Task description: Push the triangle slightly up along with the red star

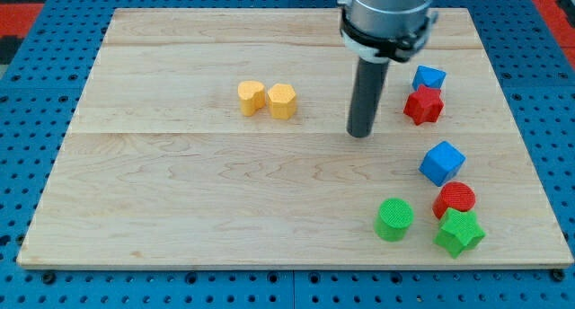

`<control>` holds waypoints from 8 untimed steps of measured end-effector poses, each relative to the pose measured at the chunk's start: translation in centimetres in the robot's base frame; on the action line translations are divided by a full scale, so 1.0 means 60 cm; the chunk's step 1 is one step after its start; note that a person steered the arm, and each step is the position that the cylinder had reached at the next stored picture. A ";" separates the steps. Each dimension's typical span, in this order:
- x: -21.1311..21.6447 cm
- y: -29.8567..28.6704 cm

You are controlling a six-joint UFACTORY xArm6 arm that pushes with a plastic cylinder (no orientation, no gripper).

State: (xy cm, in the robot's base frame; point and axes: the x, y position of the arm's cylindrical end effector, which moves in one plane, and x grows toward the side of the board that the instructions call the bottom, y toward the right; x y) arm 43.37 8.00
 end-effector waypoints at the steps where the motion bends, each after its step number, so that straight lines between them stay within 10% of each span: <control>1: -0.004 -0.003; 8: 0.007 0.080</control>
State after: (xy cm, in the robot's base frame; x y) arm 43.76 12.79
